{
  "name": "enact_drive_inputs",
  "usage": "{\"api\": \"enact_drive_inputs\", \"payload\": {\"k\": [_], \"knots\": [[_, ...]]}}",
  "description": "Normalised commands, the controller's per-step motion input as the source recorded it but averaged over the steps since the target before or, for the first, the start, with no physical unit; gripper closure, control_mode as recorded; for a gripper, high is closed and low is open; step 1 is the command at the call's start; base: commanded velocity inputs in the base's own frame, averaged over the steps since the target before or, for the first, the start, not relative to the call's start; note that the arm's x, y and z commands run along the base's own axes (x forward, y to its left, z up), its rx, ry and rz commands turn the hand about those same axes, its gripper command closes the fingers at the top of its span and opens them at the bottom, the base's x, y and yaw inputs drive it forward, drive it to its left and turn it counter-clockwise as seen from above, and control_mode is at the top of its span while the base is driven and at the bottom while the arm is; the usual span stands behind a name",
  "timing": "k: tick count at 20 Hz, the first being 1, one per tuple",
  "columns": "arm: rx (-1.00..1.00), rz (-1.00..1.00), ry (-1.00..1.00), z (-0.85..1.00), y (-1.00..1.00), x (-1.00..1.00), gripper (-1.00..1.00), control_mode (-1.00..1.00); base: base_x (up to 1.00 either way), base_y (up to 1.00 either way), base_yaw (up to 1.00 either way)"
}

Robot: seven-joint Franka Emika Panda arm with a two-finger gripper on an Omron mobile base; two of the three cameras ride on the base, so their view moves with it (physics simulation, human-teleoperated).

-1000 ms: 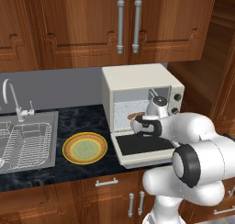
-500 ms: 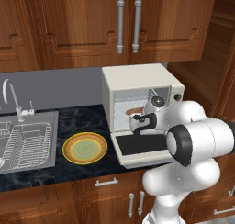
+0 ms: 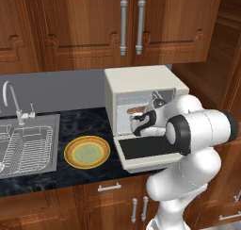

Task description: Pull the toaster oven rack outwards. Pick up the baguette from the plate and place it on the toaster oven rack. Close the toaster oven door fully and set the temperature to the lowest setting.

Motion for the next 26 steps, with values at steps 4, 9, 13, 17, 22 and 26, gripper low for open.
{"api": "enact_drive_inputs", "payload": {"k": [4,9,13,17,22,26], "knots": [[0.03,0.00,0.09,0.52,-0.01,-0.03,-1.00,-1.00,0.00,0.00,0.00],[0.00,0.00,0.14,0.80,0.00,-0.37,-1.00,-1.00,0.00,0.00,0.00],[0.00,-0.01,0.09,0.83,0.00,-0.47,-1.00,-1.00,0.00,0.00,0.00],[0.00,-0.06,0.08,0.77,0.00,-0.51,-1.00,-1.00,0.00,0.00,0.00],[0.00,-0.09,0.10,0.47,0.00,-0.69,-1.00,-1.00,0.00,0.00,0.00],[0.00,-0.07,0.02,0.17,0.02,-0.75,-1.00,-1.00,0.00,0.00,0.00]]}}
